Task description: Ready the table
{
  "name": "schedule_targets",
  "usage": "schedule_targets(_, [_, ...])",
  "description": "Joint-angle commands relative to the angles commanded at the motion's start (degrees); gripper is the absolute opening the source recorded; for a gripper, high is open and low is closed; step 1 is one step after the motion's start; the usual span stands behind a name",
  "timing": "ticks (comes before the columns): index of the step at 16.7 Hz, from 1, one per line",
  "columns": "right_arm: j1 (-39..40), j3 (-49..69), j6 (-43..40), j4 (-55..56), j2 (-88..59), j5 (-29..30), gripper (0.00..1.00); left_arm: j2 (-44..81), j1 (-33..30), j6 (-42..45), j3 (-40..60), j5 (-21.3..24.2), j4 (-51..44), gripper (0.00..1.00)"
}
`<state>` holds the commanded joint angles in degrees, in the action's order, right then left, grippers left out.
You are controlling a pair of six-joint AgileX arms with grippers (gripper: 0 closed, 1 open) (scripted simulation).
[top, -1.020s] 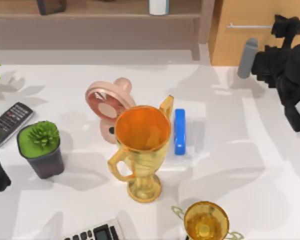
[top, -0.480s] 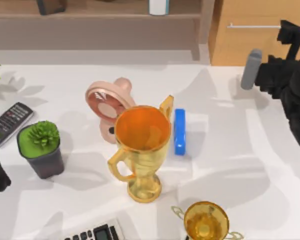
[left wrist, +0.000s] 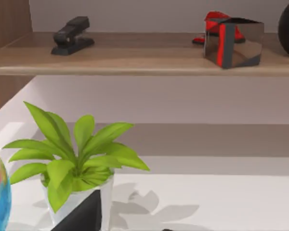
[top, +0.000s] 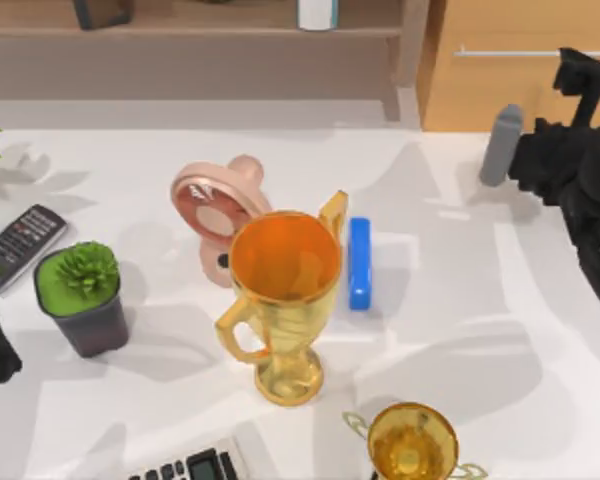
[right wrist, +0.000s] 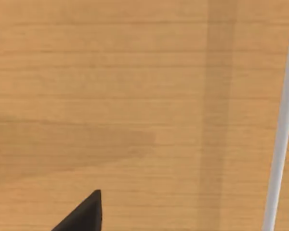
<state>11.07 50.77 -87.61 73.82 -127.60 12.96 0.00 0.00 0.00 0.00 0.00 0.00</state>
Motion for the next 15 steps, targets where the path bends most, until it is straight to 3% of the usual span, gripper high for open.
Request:
schedule_targets(3, [3.5,0.7,5.5,1.8,1.7,2.7,1.0,0.0,0.0,0.0,0.0,0.0,0.0,1.0])
schedule_targets(6, [10.0,2.8,16.2,1.5,4.0,6.6,1.0,0.0,0.0,0.0,0.0,0.0,0.0,1.0])
schedule_targets(11, [22.1,12.5,40.1,-6.6,6.3,13.6,1.0,0.0,0.0,0.0,0.0,0.0,0.0,1.0])
schedule_targets(15, [26.8,24.9,61.3,-17.3,5.0,19.3,1.0,0.0,0.0,0.0,0.0,0.0,0.0,1.0])
